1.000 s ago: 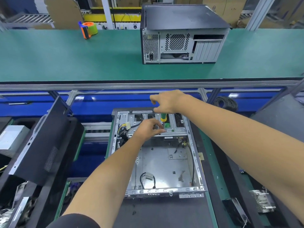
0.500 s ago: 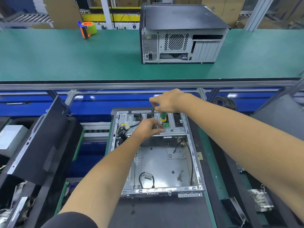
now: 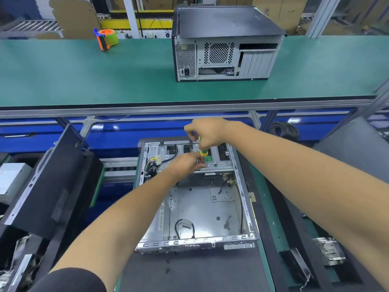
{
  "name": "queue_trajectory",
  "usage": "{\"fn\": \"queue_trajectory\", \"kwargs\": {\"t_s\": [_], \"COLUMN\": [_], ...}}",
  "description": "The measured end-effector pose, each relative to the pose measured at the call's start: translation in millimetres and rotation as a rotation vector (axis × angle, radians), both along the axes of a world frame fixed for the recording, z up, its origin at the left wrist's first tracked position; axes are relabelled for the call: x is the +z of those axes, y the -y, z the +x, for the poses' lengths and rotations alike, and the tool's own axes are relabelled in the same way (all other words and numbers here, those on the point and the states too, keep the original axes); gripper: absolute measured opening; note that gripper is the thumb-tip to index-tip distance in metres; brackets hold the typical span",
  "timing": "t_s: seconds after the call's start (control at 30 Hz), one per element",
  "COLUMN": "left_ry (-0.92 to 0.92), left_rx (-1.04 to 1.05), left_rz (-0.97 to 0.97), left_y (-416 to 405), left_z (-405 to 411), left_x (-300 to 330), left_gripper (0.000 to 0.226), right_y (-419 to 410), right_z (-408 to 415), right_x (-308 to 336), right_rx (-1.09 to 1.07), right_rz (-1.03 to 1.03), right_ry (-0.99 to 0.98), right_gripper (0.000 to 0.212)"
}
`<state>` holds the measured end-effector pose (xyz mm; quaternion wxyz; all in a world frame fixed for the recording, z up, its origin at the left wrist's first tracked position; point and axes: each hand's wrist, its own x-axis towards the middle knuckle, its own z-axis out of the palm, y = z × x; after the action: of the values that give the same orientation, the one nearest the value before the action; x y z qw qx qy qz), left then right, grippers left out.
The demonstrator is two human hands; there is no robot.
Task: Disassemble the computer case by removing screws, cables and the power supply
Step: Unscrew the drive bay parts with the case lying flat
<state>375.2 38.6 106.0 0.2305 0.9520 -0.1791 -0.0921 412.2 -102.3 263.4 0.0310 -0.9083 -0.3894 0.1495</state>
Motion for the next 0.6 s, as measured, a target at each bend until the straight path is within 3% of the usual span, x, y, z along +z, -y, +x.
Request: {"fn": "queue_trajectory", "kwargs": {"t_s": [0.17, 0.43, 0.53, 0.6], "left_ry": [0.013, -0.074, -0.131, -0.181], "left_rx": [-0.055, -0.103, -0.046, 0.055], "left_rz": [0.222, 0.243, 0.144, -0.034], "left_y": [5.7, 10.2, 12.1, 13.6], "left_z": [0.8, 5.5, 7.2, 8.9], "left_x": [0.7, 10.8, 14.1, 18.3], "left_gripper": [0.037, 0.031, 0.020, 0.013], "right_y": [-2.4, 6.1, 15.1, 21.8], "right_z": [-1.3, 2.9, 4.6, 5.9], "right_x": [-2.3, 8.2, 11.0, 9.3], "right_rx": [-0.022, -0.111, -0.164, -0.192], "right_rz": [0.111, 0.188, 0.186, 0.180], "right_ry": [-0.059, -0.023, -0.026, -0.045], "right_gripper": [0.025, 0.022, 0.021, 0.020]}}
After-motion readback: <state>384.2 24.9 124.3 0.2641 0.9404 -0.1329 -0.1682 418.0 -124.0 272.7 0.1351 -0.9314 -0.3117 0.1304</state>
